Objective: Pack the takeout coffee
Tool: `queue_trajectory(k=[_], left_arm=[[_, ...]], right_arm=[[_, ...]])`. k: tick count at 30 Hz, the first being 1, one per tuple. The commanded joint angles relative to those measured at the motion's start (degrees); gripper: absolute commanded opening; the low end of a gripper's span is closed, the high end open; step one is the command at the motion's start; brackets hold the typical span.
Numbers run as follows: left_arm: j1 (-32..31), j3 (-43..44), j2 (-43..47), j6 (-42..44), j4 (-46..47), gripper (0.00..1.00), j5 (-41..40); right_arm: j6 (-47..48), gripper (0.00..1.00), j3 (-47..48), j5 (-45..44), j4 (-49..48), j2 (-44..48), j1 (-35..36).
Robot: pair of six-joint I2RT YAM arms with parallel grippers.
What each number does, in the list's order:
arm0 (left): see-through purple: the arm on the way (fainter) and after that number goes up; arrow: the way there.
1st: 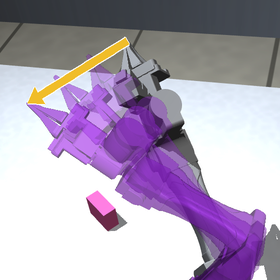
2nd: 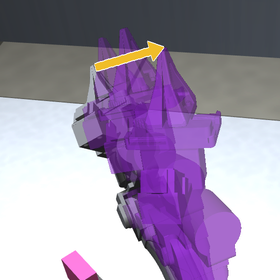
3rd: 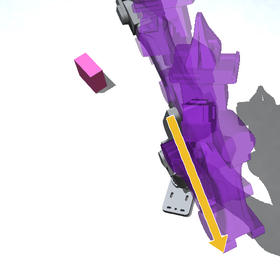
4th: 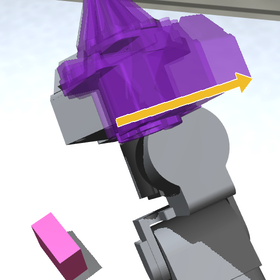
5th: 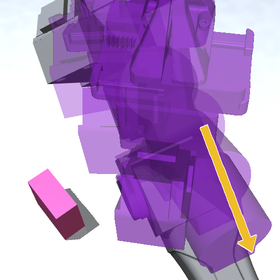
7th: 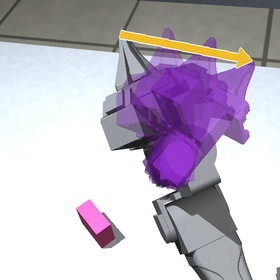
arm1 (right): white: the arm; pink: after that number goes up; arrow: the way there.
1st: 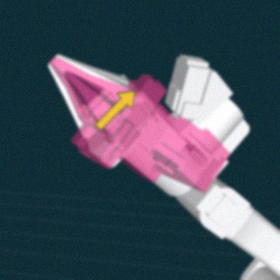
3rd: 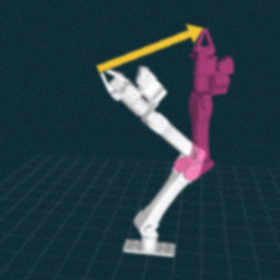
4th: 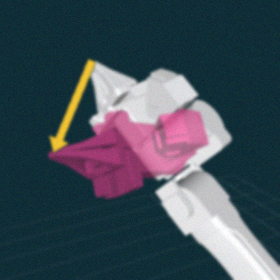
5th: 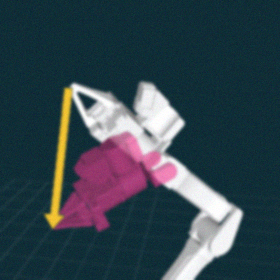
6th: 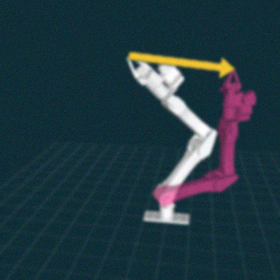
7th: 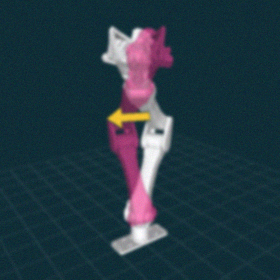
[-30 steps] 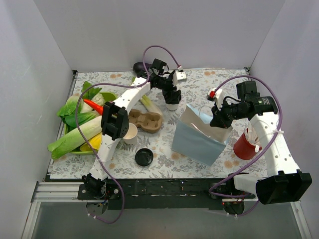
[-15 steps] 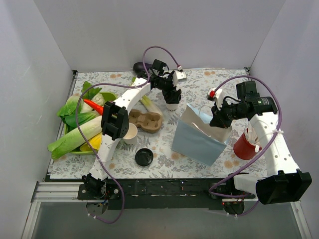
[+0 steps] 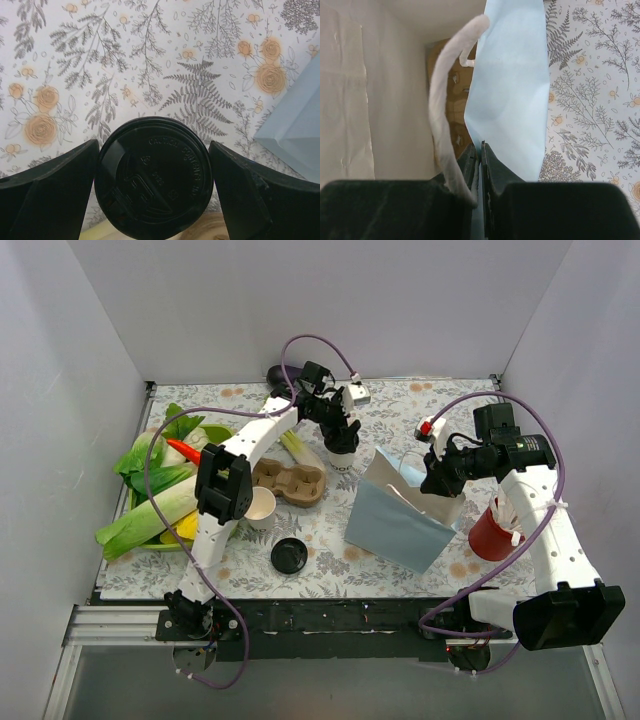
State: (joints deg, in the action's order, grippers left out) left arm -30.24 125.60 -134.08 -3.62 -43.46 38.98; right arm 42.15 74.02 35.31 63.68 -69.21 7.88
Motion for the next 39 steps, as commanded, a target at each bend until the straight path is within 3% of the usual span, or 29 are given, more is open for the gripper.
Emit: queue_trajectory(k=[1,13,22,29,33,34,36,37,39], left_arm=[[-0.70,-1.85,6.81,-4.46,-4.96,0.72,-1.53],[-3.95,-18.36,18.15,-26.77,2.42,0.70,-21.47],[-4.83,-21.72,21.75,-32.24,5.58,0.92,-21.76],[-4.92,-21.98,25.97,-26.36,8.04,0.98,-19.73],[-4.83,-21.18,27.46,-24.07,5.93,0.98,-13.95],[-4.92,-23.10,28.34,-23.11,6.02,0.98,-9.23],[-4.92,-25.13,31.14,-17.16,4.45,0.98,-2.54],[-4.83,-27.06,31.94,-6.60,2.96,0.98,1.15],[-4.74,-27.95,33.09,3.65,-2.13,0.98,2.59]], right_arm=[[-0.32,0.15,-0.63,-0.06,-0.40,0.57,-0.23],[-0.67,0.15,-2.04,0.02,-1.45,1.36,-0.32],[-0.84,0.15,-3.09,0.02,-1.37,2.41,-0.23],[-0.40,0.15,-3.18,-1.21,0.04,3.29,-0.32],[-0.49,0.15,-3.18,-1.12,0.48,3.38,-0.50],[-0.58,0.15,-3.09,-1.12,0.39,3.29,-0.50],[-0.58,0.15,-2.74,-1.30,0.48,2.94,-0.50],[-0.67,0.15,-2.48,-1.21,0.57,2.77,-0.50],[-0.76,0.15,-2.04,-1.03,0.92,2.41,-0.50]])
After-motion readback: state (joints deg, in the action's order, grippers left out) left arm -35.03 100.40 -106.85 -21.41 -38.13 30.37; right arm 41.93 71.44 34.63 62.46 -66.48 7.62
